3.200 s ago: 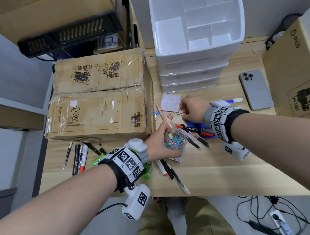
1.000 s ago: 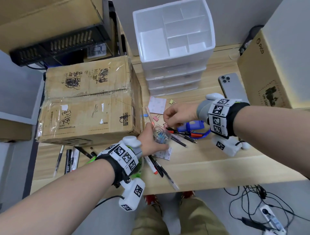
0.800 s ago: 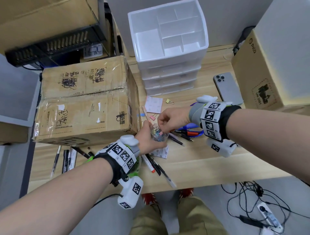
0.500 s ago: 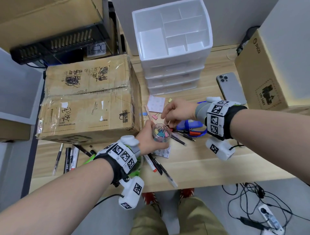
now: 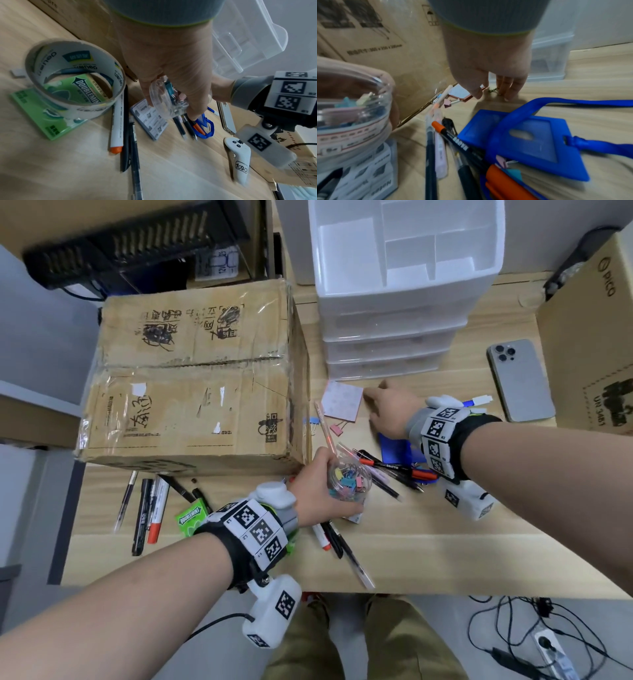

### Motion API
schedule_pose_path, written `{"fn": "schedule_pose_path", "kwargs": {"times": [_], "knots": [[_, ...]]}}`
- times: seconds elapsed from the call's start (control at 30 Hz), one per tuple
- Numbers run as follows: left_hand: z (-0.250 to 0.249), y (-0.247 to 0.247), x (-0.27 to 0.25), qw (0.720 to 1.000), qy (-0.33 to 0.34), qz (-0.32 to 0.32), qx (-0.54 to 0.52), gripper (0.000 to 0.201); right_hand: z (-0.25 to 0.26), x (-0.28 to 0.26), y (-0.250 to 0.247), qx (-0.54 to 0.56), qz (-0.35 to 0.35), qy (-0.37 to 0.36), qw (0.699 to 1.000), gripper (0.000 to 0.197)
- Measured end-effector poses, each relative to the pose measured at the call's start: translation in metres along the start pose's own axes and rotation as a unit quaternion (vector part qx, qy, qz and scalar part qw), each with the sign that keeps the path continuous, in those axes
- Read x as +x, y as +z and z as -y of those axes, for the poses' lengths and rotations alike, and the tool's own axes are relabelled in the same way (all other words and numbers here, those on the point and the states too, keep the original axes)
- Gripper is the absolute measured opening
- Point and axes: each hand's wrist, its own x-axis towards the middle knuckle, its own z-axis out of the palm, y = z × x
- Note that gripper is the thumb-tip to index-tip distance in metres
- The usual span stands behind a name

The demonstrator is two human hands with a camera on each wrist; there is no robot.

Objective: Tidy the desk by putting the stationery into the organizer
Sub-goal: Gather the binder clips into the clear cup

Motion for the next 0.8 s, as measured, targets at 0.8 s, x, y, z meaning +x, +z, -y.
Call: {"fn": "schedule_pose_path", "kwargs": {"times": [0.8], "knots": [[0.003, -0.007, 0.004, 1.000, -0.003, 0.026, -0.004, 0.070, 0.043, -0.012, 0.021, -0.007, 0.057, -0.151, 0.987, 0.029]]}}
